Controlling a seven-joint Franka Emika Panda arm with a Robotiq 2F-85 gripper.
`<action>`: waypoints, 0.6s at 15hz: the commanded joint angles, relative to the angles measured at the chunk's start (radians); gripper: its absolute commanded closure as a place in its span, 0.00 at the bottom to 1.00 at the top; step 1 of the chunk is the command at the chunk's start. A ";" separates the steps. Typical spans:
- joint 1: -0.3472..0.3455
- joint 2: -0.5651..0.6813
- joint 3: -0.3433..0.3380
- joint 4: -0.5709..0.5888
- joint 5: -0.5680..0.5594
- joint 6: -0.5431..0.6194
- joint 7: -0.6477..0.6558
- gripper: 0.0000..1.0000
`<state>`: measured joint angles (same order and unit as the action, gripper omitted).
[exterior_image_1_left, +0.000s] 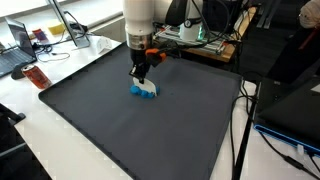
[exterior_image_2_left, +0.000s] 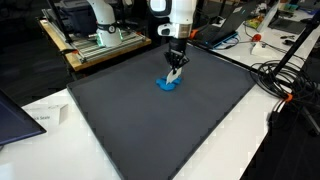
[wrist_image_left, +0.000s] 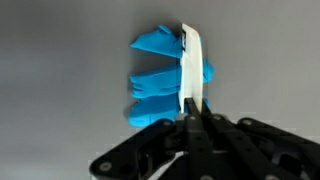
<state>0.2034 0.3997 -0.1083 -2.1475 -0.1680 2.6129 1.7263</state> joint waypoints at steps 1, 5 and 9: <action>-0.001 0.031 -0.056 -0.021 -0.060 0.022 0.009 0.99; -0.002 0.036 -0.087 -0.013 -0.089 0.018 0.011 0.99; -0.001 0.043 -0.112 -0.005 -0.122 0.012 0.016 0.99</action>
<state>0.2031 0.4044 -0.1788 -2.1491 -0.2287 2.6129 1.7263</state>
